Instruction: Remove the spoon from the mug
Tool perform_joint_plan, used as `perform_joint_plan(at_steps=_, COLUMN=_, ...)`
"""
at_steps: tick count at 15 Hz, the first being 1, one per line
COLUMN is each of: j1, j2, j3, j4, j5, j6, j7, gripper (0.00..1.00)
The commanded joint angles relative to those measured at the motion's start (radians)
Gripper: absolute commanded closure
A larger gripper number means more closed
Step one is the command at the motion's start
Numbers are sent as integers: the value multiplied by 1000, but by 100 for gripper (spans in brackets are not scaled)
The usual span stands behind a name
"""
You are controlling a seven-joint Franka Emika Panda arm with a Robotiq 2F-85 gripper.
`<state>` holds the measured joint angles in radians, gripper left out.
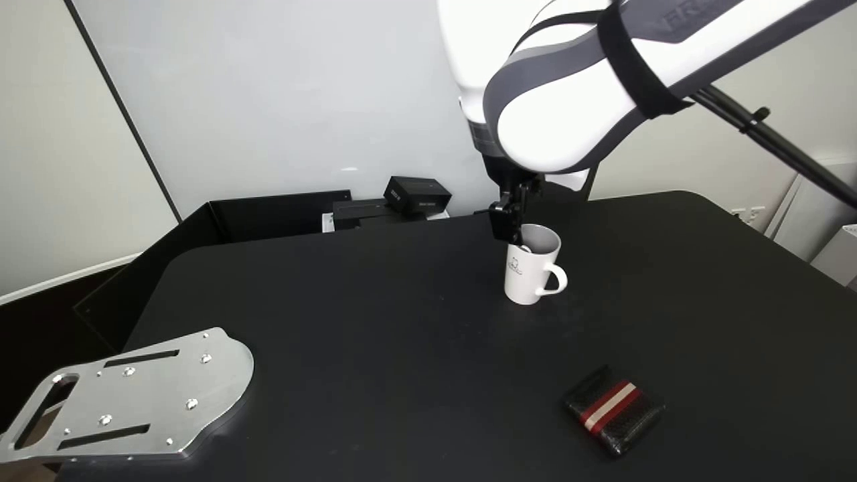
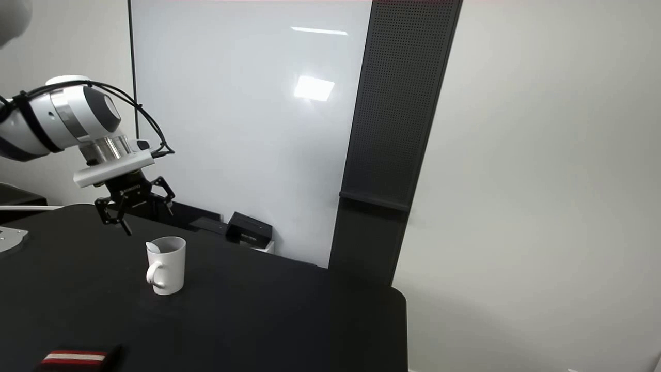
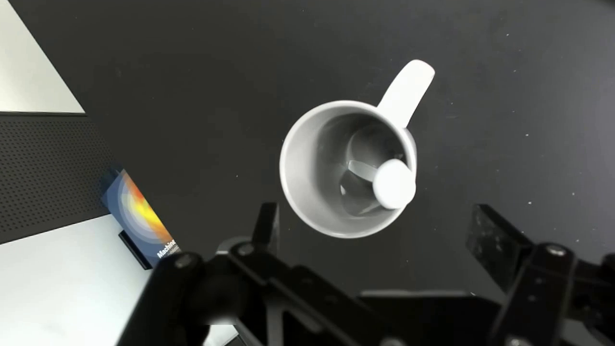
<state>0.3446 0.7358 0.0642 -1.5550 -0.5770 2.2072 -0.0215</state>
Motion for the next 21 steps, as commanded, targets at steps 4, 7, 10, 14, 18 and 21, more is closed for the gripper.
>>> perform_joint_plan(at_steps=4, j1=5, j2=15, j3=-14, j4=-3, j5=22, j6=21, j7=20, gripper=0)
perform_joint_plan(at_steps=7, j1=2, j2=21, j3=-17, j4=-6, j5=30, j6=24, j7=19, gripper=0)
perform_joint_plan(at_steps=10, j1=3, j2=26, j3=-19, j4=-8, j5=44, j6=25, j7=17, gripper=0)
perform_joint_plan(at_steps=14, j1=5, j2=29, j3=-21, j4=-8, j5=58, j6=25, j7=16, gripper=0)
perform_joint_plan(at_steps=18, j1=5, j2=33, j3=-21, j4=-8, j5=63, j6=25, j7=15, gripper=0)
perform_joint_plan(at_steps=21, j1=5, j2=37, j3=-22, j4=-8, j5=65, j6=25, j7=14, gripper=0)
